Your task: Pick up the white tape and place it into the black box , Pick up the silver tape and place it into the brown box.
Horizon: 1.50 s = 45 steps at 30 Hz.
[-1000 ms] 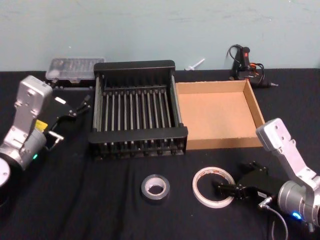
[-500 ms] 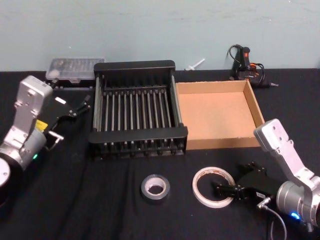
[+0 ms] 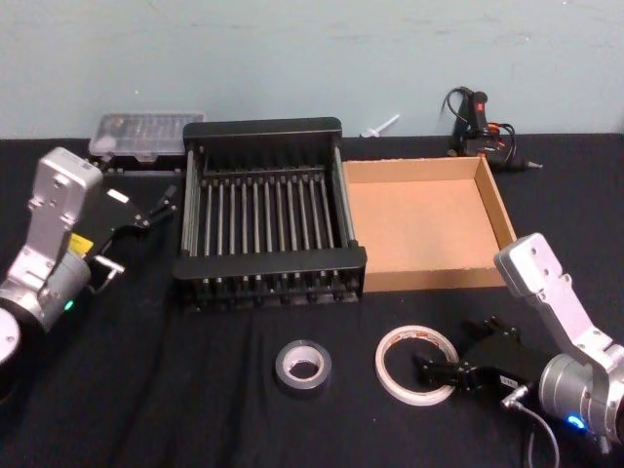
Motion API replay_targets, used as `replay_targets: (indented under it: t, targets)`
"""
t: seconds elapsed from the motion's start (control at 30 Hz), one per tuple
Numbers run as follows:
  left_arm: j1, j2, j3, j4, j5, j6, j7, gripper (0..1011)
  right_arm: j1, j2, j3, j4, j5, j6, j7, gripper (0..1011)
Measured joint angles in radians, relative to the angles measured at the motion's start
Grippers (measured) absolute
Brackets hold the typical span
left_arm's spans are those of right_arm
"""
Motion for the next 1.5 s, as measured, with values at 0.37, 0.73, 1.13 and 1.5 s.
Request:
replay_targets:
  t: [0.37, 0.73, 1.13, 1.5]
  targets:
    - [0.0, 0.0, 0.0, 0.0, 0.0, 0.0, 0.0, 1001, 0.001, 0.001, 0.0, 0.0, 0.003, -0.001, -0.001, 953]
    - [0.0, 0.0, 0.0, 0.0, 0.0, 0.0, 0.0, 1001, 0.001, 0.001, 0.0, 0.0, 0.004, -0.001, -0.002, 647]
    - [0.0, 0.0, 0.0, 0.0, 0.0, 0.0, 0.0, 1001, 0.001, 0.001, 0.0, 0.0, 0.005, -0.001, -0.002, 241]
    - [0.0, 0.0, 0.0, 0.0, 0.0, 0.0, 0.0, 1002, 0.001, 0.001, 0.0, 0.0, 0.005, -0.001, -0.002, 91]
